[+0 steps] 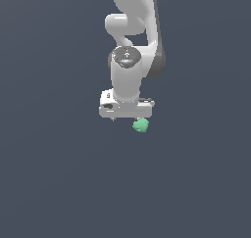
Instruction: Pick up the object and move it to a goal position.
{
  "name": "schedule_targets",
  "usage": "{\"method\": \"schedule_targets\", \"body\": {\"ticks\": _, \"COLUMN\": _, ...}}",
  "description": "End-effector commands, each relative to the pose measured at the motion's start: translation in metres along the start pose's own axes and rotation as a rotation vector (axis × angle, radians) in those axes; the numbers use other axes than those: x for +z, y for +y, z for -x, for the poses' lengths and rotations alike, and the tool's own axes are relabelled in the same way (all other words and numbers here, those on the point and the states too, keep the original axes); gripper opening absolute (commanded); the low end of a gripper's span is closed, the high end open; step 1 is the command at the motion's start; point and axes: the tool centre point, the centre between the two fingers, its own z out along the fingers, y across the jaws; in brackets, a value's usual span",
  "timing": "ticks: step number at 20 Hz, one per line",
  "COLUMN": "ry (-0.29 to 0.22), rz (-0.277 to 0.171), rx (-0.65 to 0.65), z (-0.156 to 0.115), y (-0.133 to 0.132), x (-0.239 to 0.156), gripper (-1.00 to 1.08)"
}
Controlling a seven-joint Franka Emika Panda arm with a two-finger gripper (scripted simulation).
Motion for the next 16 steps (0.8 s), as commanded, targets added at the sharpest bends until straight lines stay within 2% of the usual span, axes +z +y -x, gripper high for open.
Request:
{"method": "schedule_targets", "body": {"ticks": 1, "ry": 0.0, "rz": 0.0, "rx": 0.0, "z": 0.0, "y": 0.0, "x": 0.0, "gripper": 1.0}}
{"method": "schedule_targets", "body": {"ticks": 9, "ry": -0.014, "rz": 0.012, "rx": 0.043, "z": -0.002, "y": 0.021, "x": 0.004, "gripper": 1.0}}
{"method": "schedule_targets", "body": {"ticks": 16, "ry": -0.014, "rz": 0.012, "rx": 0.043, "z": -0.002, "y": 0.021, "x": 0.004, "gripper": 1.0}}
